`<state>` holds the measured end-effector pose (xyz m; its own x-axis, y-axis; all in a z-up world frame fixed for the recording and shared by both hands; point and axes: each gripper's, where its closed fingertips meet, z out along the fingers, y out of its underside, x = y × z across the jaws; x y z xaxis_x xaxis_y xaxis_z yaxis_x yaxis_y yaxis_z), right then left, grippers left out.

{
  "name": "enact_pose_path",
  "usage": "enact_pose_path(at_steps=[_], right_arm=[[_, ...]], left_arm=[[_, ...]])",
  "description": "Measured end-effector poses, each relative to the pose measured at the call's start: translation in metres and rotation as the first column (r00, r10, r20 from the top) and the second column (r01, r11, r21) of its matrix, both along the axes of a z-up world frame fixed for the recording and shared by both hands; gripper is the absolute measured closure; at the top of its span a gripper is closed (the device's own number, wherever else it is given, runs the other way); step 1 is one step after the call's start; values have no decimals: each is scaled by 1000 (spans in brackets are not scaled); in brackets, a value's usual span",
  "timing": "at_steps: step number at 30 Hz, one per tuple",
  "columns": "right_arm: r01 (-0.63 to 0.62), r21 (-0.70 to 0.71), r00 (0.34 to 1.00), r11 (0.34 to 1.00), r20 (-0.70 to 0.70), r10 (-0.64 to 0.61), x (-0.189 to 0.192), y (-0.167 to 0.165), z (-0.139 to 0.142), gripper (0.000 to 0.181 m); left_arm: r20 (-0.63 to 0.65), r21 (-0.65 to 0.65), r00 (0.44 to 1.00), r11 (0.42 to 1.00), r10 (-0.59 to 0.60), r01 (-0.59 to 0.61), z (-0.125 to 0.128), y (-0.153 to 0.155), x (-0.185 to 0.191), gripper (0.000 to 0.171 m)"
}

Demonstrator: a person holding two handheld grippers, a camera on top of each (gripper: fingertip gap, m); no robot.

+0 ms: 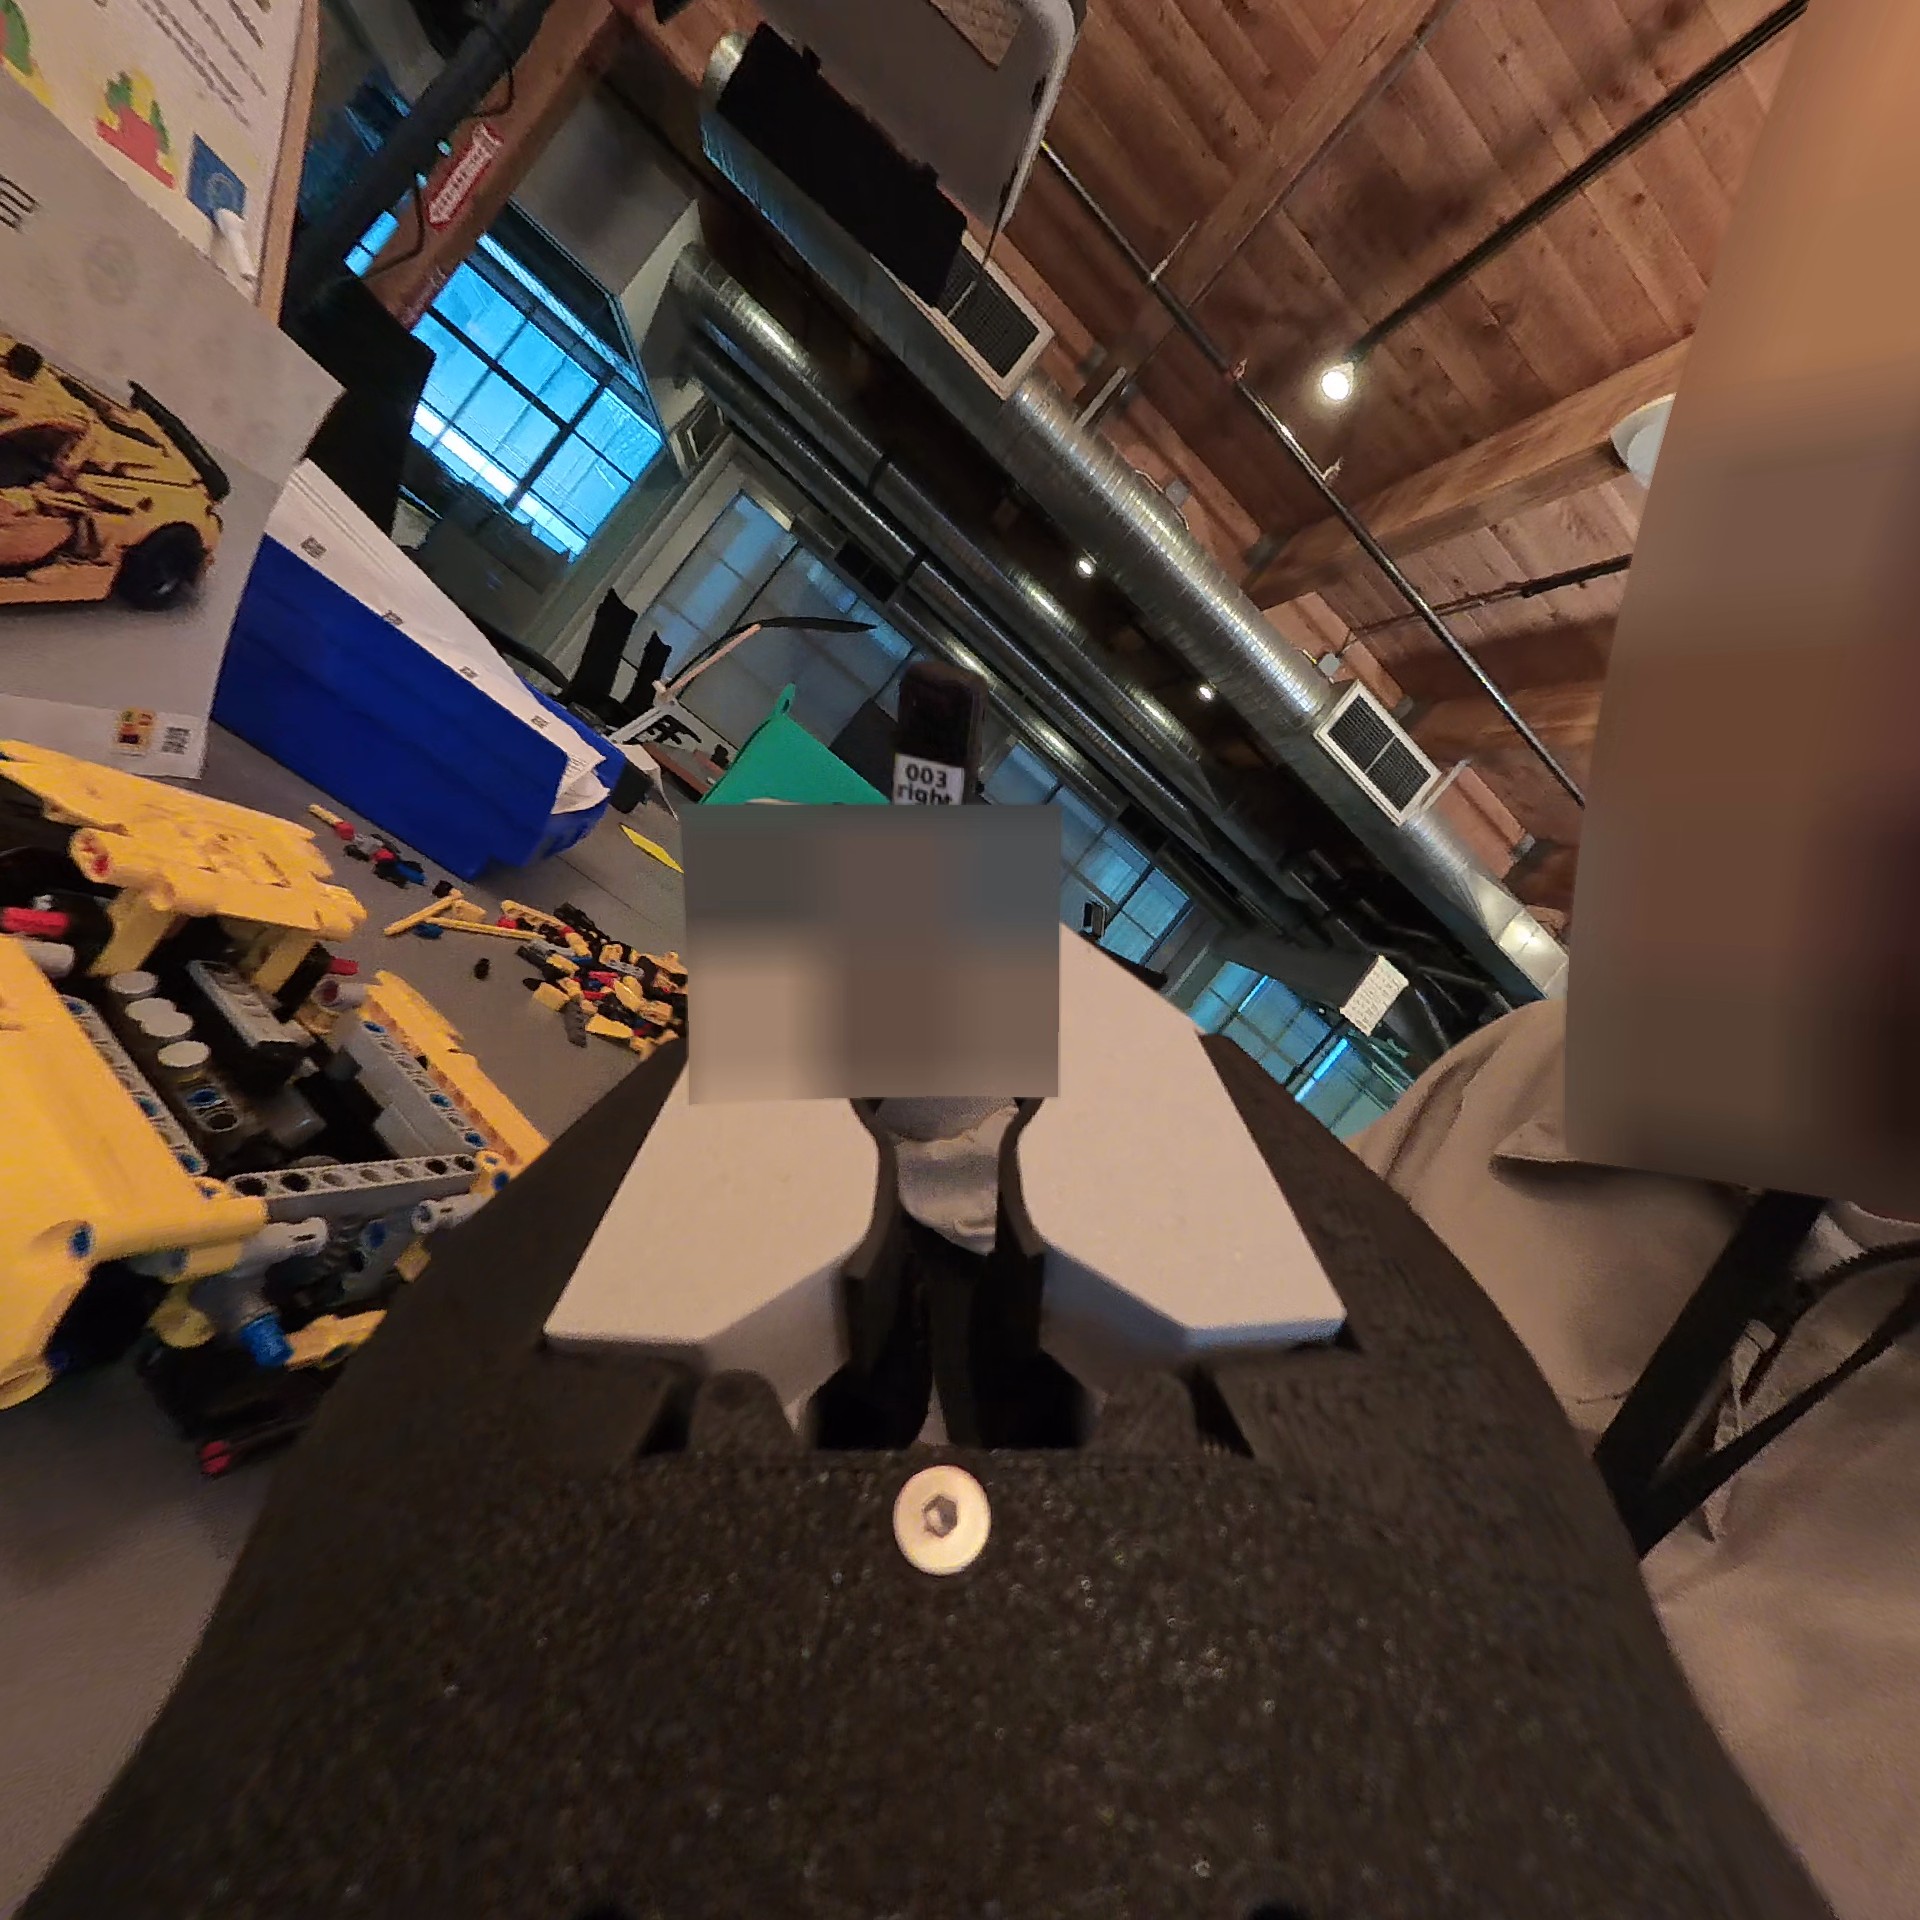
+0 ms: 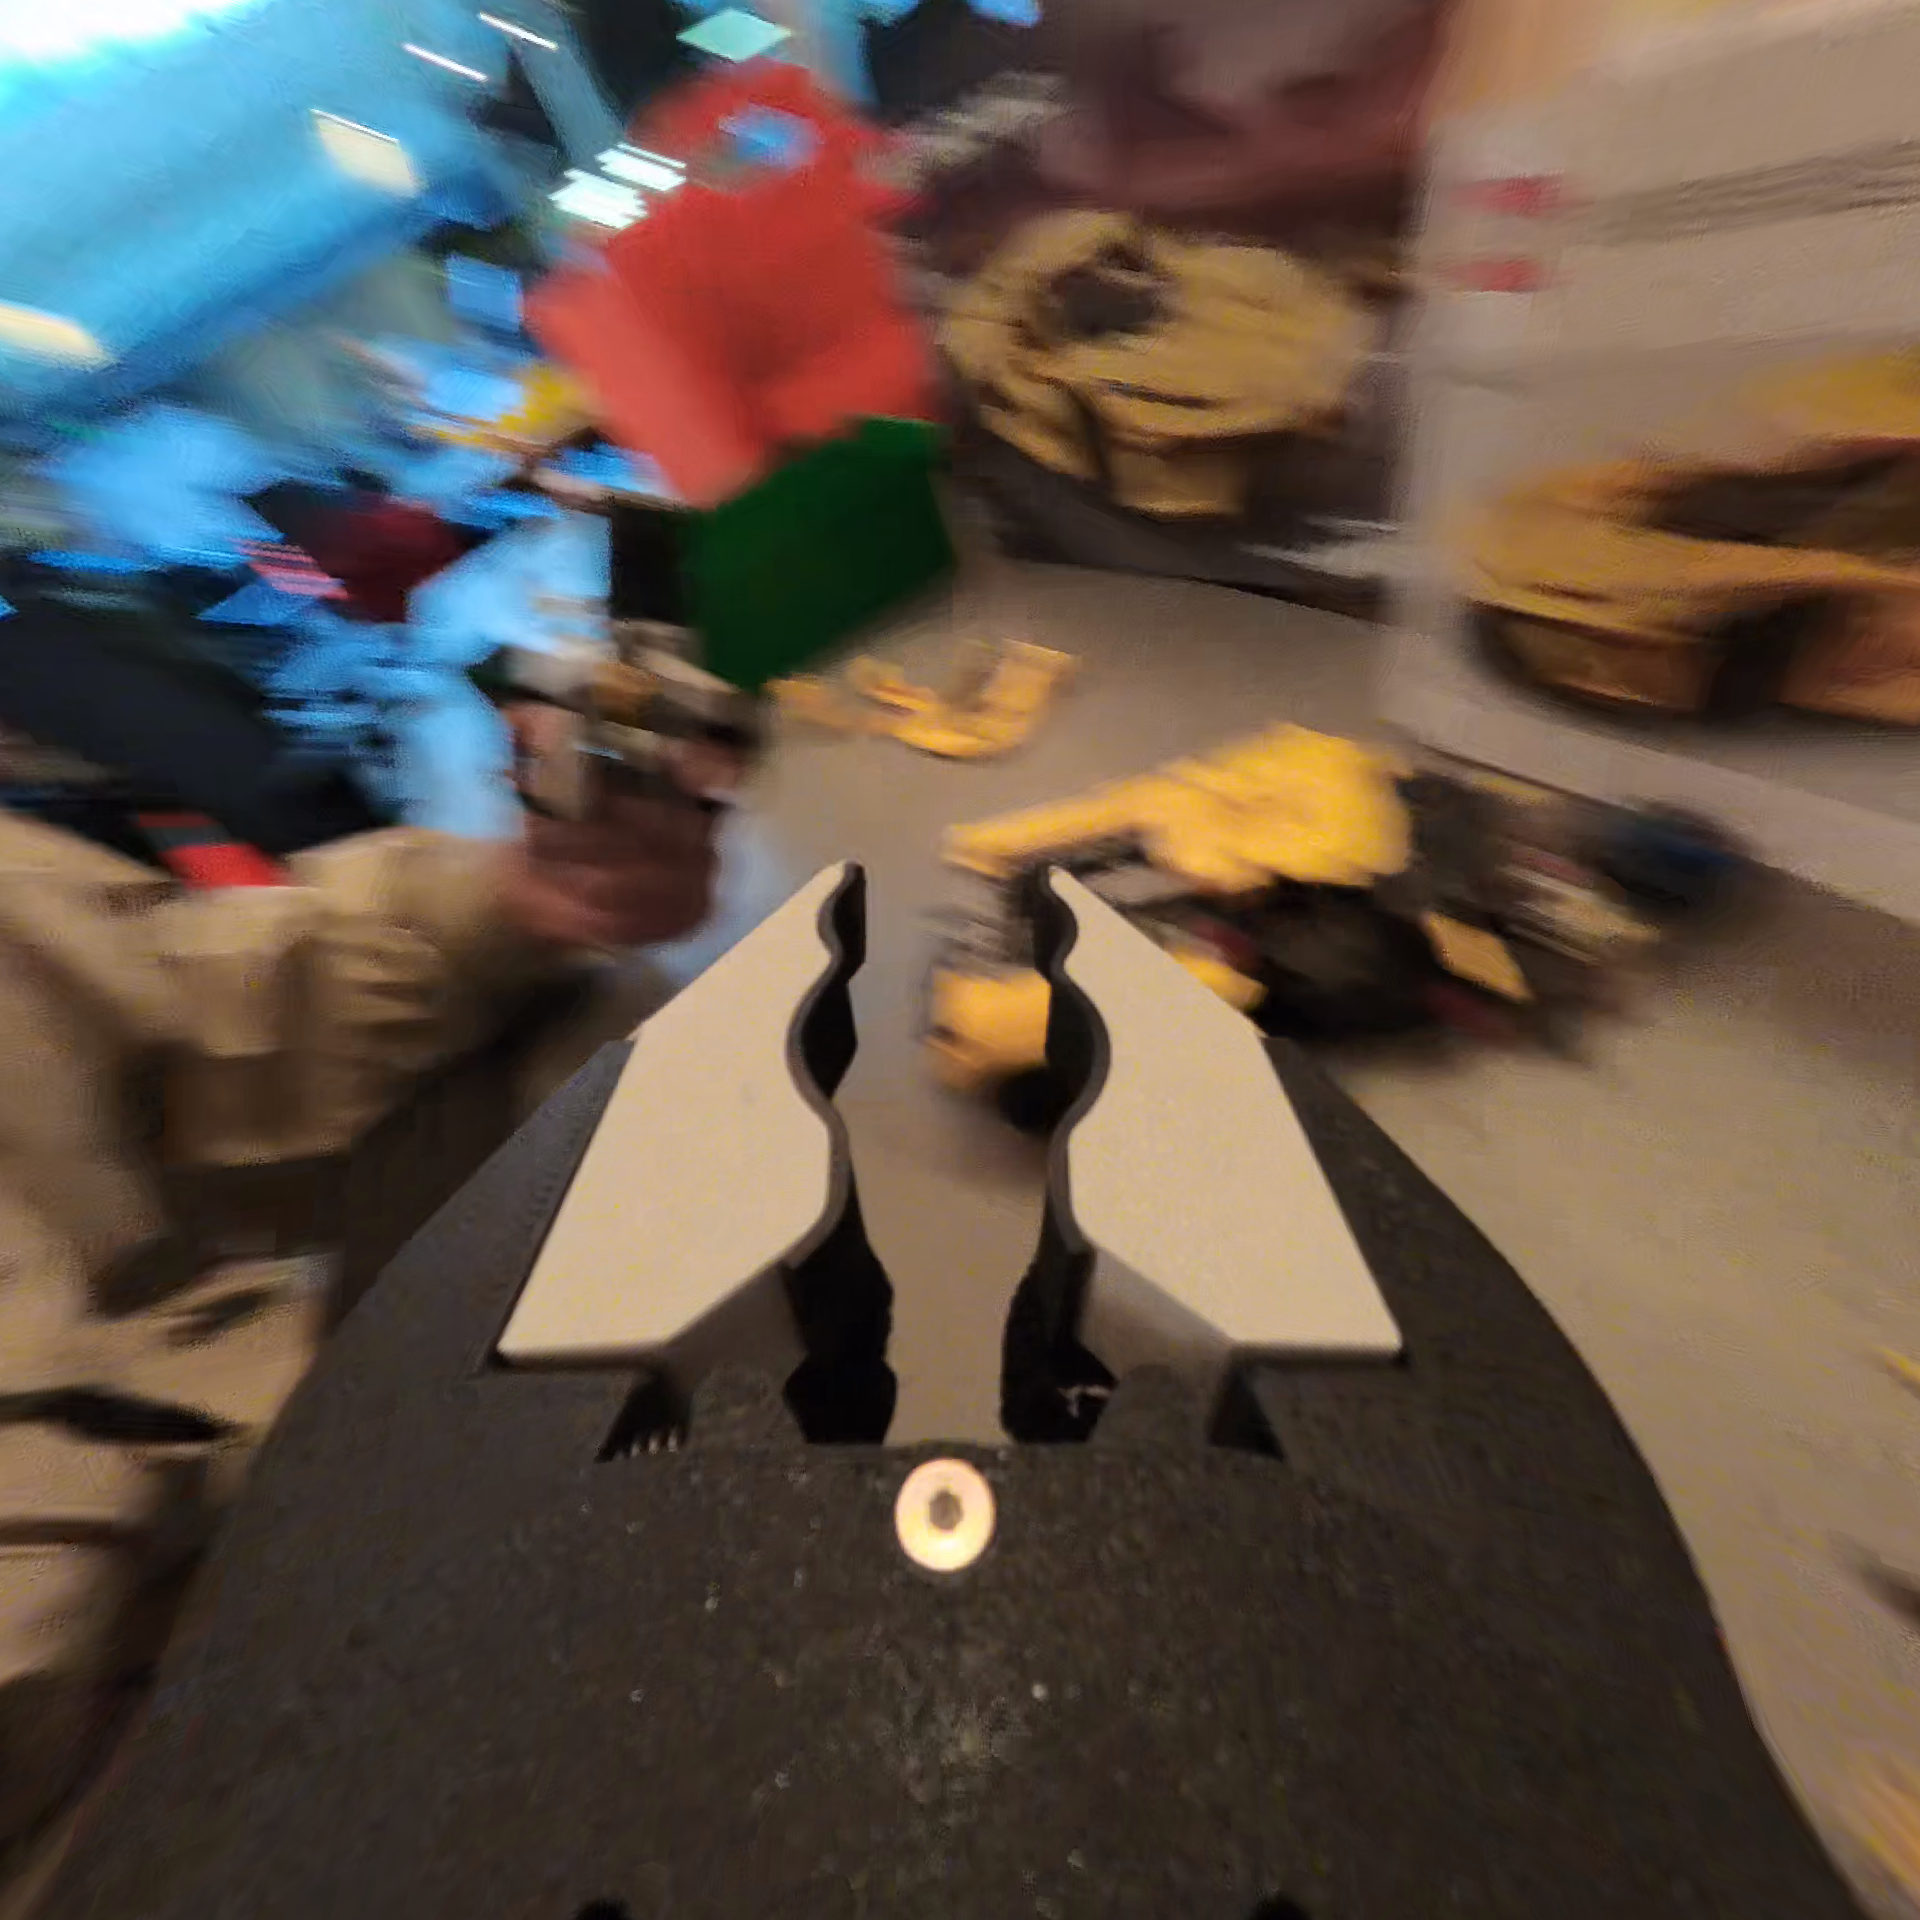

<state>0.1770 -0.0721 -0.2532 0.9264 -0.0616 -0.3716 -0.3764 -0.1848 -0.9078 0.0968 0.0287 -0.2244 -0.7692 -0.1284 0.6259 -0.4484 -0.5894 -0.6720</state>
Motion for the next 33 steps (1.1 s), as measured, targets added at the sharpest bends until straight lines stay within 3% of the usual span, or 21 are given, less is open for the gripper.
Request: enact_pose_path(at_steps=[3,5,11,14,15,16,17,19,20,23,25,27,29,33], right_arm=[[-282,147,947,948,-119,300,-72,64,14,149],[-345,170,920,923,-131,369,-95,82,13,153],[-335,157,941,929,9,338,-102,85,15,176],[-222,-4,920,975,330,211,-89,80,5,176],[-126,-54,852,991,505,136,-80,78,4,177],[-18,-80,733,997,677,68,-70,75,5,177],[90,-90,577,992,816,21,-63,72,6,177],[220,-82,288,972,957,15,-58,72,5,177],[251,-84,203,964,979,33,-60,74,2,176],[278,-63,46,958,998,52,-68,80,2,177],[290,-53,4,956,999,54,-70,81,3,177],[280,-76,29,957,997,70,-70,83,-2,176],[268,-63,22,961,998,60,-71,84,-1,177],[272,-71,38,960,997,63,-71,83,-3,177]], left_arm=[[29,27,1000,1000,-8,8,0,-9,-4,165],[71,56,997,998,-17,13,2,-15,-10,165],[121,131,993,991,-14,-3,1,-27,-15,166],[115,207,993,978,3,-27,-7,-26,-11,153],[107,229,994,972,18,-42,-10,-24,-8,144],[98,240,995,970,28,-51,-11,-21,-6,137],[90,241,995,969,34,-55,-12,-19,-4,134],[84,245,995,967,51,-70,-13,-19,-1,129],[82,248,995,966,57,-76,-14,-20,0,128],[73,261,996,963,47,-64,-15,-26,-1,128],[93,304,993,948,69,-94,-18,-29,0,128],[140,345,984,925,114,-156,-17,-28,2,131],[178,387,972,897,157,-215,-19,-26,4,145],[234,467,960,849,151,-247,-24,-26,3,147]])
